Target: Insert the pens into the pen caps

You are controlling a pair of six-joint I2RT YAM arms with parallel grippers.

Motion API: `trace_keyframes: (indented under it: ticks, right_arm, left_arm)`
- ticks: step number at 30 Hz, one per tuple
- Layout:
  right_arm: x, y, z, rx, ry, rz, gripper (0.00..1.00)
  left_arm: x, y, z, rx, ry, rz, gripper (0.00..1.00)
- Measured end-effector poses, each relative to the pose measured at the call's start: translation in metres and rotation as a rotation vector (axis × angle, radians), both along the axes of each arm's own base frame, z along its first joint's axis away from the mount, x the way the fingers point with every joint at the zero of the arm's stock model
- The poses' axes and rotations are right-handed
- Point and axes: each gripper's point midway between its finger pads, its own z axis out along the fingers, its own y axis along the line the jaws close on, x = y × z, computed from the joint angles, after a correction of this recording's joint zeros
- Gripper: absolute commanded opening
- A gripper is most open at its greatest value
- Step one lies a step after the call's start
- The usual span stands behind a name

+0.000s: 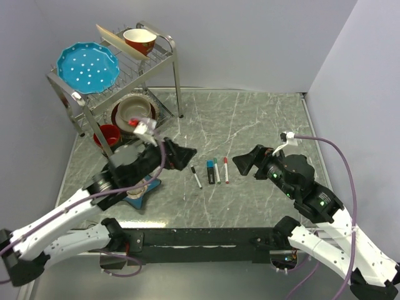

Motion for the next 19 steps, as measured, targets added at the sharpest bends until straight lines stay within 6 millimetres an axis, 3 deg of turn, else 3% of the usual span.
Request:
trace_keyframes:
  ticks: [6,14,19]
  right_arm:
    - [-0.001,0.001,0.022,0.062,-0.072,0.007,1.0]
    - [-0.004,-0.005,0.047,0.121,-0.154,-0.008,1.0]
    - [-0.003,-0.006,0.047,0.121,-0.155,-0.011,1.0]
  left_arm:
    - [-0.018,0.024,0.011,-0.023,-0.109,-0.004,0.99]
    - [-0.021,0.025,0.01,-0.012,-0.129,-0.02,0.99]
    - [-0.023,0.025,0.008,-0.008,-0.133,-0.028,0.99]
